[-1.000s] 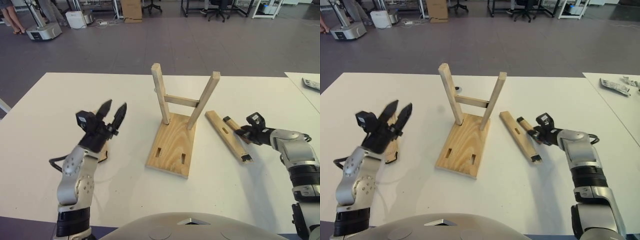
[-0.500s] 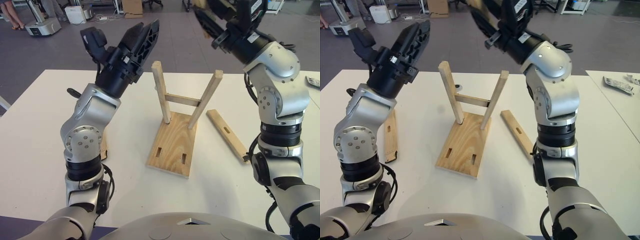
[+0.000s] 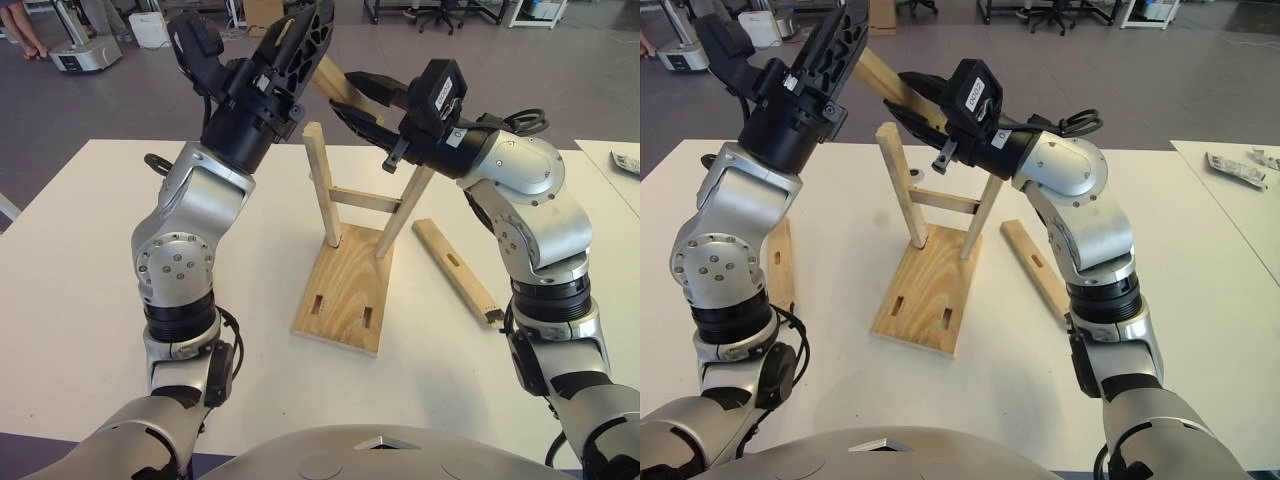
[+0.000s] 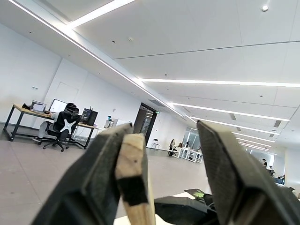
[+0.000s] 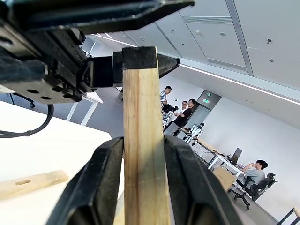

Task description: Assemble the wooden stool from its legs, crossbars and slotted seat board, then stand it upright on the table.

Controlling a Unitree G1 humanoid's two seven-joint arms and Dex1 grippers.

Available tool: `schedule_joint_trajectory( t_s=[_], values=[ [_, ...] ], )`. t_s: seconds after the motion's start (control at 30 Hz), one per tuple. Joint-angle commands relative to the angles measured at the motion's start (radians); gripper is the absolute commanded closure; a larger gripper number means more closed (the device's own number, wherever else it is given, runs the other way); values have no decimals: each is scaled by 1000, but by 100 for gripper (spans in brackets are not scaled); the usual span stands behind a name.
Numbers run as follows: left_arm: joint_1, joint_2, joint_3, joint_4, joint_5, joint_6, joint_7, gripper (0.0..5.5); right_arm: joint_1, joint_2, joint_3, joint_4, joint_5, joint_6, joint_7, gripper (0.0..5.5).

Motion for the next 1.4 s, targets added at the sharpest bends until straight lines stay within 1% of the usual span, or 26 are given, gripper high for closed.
schedule_joint_trajectory(
  t_s=[0.03,0.1,0.2,0.3,0.5,0.53,0.57,0.67,0.77,0.8,0.87,0.9,0.97,1.03,1.13,1.27,1.4],
  values=[
    [-23,-13,-11,-8,1,10,21,374,-3,14,-4,-17,9,11,-8,418],
    [-25,-18,-14,-8,4,10,28,407,-1,18,-5,-20,13,14,-8,418],
    [-22,-16,-16,-9,15,11,35,472,-3,27,-9,-20,20,16,-14,418],
    [-20,-15,-10,-5,19,9,35,509,-4,32,-13,-28,26,24,-22,418],
    [4,-2,8,7,55,0,15,510,-22,56,-49,-40,72,65,-49,418],
    [7,2,13,9,61,-3,11,510,-26,65,-62,-39,92,78,-55,381],
    [9,11,24,12,63,-5,9,510,-33,76,-75,-38,108,89,-65,364],
    [-7,74,116,31,46,-17,5,510,-82,124,-143,-8,161,137,-148,308],
    [11,181,270,74,84,-51,27,510,-148,153,-256,62,190,164,-281,304],
    [24,206,306,88,106,-63,35,510,-166,151,-287,85,189,163,-315,304],
    [131,253,359,122,231,-80,77,510,-197,94,-385,197,128,124,-420,304],
    [185,258,371,133,281,-80,99,510,-197,68,-418,240,102,104,-454,304],
    [290,236,397,165,349,-87,135,510,-180,29,-456,294,67,63,-484,304],
    [380,205,411,194,393,-100,144,510,-161,7,-469,328,38,28,-497,304],
    [477,154,405,238,444,-129,133,510,-128,-11,-502,391,7,-15,-530,304],
    [535,105,393,287,469,-146,116,510,-53,-20,-505,452,-36,-59,-547,304],
    [540,76,367,318,487,-148,95,510,-11,-17,-471,436,-67,-79,-545,304]
  ],
)
